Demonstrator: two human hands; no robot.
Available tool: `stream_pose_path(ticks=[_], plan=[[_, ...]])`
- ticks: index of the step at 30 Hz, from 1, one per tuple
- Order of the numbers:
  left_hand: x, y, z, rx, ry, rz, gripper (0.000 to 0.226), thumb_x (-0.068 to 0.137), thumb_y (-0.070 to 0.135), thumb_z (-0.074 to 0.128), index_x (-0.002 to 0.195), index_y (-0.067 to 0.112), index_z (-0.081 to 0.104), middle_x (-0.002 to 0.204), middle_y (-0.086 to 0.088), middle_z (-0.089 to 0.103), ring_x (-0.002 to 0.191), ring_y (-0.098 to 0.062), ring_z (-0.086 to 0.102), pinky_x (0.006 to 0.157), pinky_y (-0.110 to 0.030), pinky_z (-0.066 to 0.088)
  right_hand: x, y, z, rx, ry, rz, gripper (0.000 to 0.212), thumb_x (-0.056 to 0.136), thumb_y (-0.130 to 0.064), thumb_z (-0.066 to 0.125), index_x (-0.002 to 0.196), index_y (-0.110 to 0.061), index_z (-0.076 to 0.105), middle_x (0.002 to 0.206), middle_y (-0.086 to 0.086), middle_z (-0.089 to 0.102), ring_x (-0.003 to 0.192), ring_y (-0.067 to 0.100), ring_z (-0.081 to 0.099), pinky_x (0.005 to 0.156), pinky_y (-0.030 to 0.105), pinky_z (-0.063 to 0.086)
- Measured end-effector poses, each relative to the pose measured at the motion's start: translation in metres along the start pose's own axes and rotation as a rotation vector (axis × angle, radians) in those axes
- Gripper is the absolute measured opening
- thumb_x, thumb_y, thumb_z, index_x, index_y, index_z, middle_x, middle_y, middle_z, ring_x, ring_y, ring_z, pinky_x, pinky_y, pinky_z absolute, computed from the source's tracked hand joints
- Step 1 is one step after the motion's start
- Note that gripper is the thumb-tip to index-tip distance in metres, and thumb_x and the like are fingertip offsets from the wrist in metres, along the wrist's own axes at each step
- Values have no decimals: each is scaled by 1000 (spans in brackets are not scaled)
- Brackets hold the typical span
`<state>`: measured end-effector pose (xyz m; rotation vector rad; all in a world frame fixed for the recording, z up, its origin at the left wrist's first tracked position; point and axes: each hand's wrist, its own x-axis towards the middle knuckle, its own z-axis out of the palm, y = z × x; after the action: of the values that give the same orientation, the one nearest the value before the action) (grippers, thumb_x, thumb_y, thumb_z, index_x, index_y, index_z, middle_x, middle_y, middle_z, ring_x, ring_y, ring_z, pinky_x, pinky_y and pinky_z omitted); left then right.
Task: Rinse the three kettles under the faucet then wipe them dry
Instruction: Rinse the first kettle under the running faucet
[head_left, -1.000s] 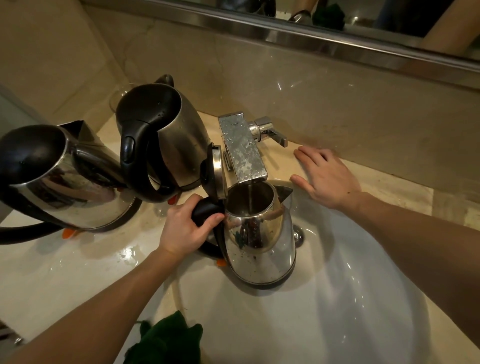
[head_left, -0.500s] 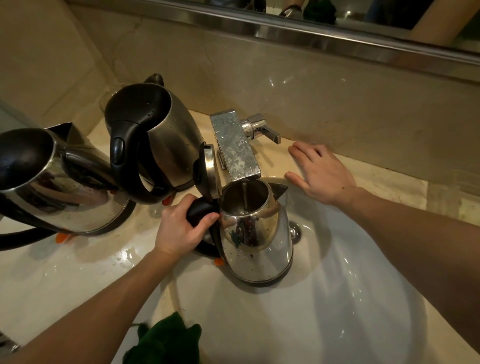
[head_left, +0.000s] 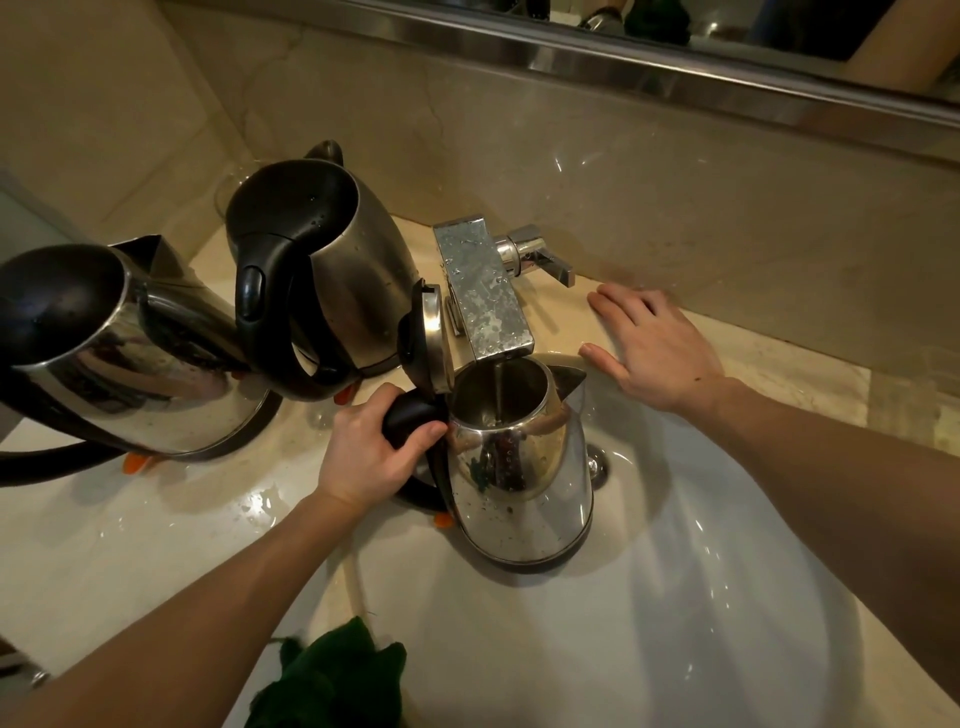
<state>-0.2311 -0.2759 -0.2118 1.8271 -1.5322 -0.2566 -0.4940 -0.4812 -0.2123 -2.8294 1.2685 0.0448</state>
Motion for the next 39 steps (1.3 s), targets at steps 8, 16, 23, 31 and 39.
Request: stream_pose_path(ticks=[8,16,23,31,39], plan=[[0,-5,0,1,21,-1,73,81,75,40,93,7,63,80,0,64,71,-13,58,64,-10,42,-1,0,-1,-1,9,-11,73,95,-64,19,146,-15,37,148,3,41,122,27,39,106,40,35],[0,-4,1,103,25,67,70,85,71,39,90,6,64,75,-5,65,65,-18,59,58,-23,45,0,1,1,-9,16,-14,67,98,-62,26,148,-17,34,150,1,37,125,25,37,108,39,32],[0,-5,1,166,23,72,70,86,71,35,90,7,64,74,-4,65,62,-20,60,59,-24,45,0,0,0,-9,14,-11,67,97,-61,29,148,-17,34,150,2,37,127,26,36,109,39,31],[3,-5,2,148,-40,13,75,84,76,30,95,10,63,79,-4,65,68,-19,59,62,-28,46,-1,0,0,-9,30,-18,65,98,-59,32,146,-16,37,148,3,40,124,28,39,108,39,32],[8,-7,2,142,-91,34,76,82,78,29,94,11,62,79,-3,64,68,-18,57,61,-28,44,-1,0,-1,-23,16,-7,67,97,-61,30,147,-17,35,150,3,38,127,26,37,109,38,31]])
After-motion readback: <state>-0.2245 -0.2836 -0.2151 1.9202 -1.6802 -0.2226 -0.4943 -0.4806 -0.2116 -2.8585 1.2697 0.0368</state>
